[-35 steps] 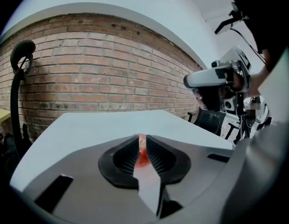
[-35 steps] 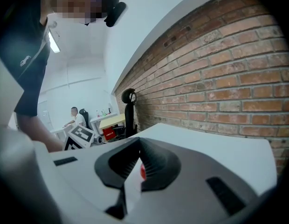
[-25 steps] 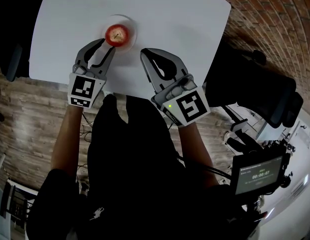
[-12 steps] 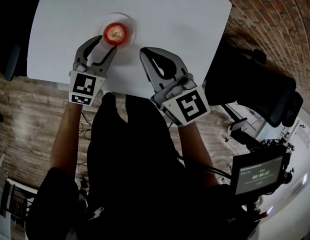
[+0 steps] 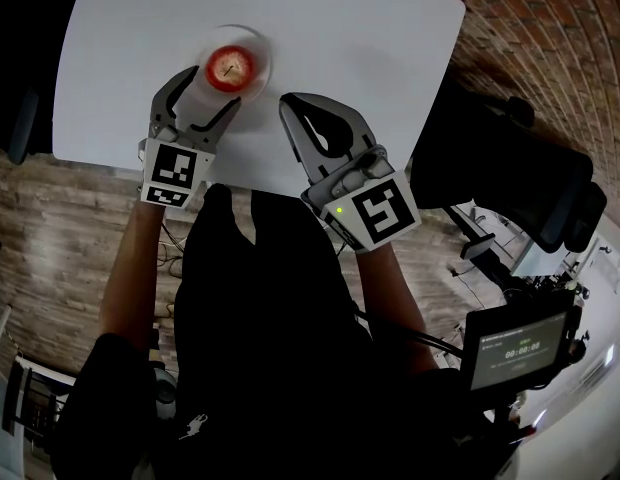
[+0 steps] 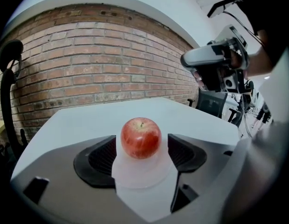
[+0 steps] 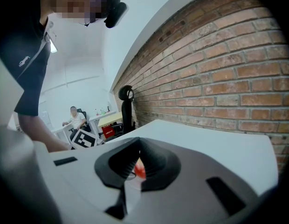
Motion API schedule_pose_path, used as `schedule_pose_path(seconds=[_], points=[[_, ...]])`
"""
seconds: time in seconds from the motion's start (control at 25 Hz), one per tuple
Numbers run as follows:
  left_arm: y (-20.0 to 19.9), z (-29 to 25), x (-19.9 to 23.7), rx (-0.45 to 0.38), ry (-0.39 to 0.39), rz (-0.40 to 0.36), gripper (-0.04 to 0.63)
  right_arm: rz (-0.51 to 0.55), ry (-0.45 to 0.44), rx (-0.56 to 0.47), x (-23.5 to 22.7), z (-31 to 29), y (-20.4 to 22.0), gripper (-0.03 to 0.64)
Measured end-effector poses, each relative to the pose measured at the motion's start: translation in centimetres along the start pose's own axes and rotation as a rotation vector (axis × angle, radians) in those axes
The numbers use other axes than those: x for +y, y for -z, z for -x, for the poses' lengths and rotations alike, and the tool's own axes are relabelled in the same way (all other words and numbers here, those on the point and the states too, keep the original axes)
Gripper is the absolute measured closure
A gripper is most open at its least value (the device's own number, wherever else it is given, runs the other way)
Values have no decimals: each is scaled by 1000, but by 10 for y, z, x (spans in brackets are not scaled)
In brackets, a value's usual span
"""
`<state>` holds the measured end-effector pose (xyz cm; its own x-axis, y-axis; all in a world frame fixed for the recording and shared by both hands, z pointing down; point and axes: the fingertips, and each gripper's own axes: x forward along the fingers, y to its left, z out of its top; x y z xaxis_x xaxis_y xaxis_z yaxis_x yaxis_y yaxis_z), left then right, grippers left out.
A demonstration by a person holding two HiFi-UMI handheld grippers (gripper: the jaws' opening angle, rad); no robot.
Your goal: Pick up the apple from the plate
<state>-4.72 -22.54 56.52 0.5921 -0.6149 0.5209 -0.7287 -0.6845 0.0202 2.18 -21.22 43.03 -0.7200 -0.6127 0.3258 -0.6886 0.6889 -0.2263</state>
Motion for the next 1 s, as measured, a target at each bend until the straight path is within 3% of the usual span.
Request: schedule_pose_path(seconds=[1.0], points=[[11, -27, 2, 28, 36, -51, 147, -13, 31, 35, -7, -2, 5, 614]])
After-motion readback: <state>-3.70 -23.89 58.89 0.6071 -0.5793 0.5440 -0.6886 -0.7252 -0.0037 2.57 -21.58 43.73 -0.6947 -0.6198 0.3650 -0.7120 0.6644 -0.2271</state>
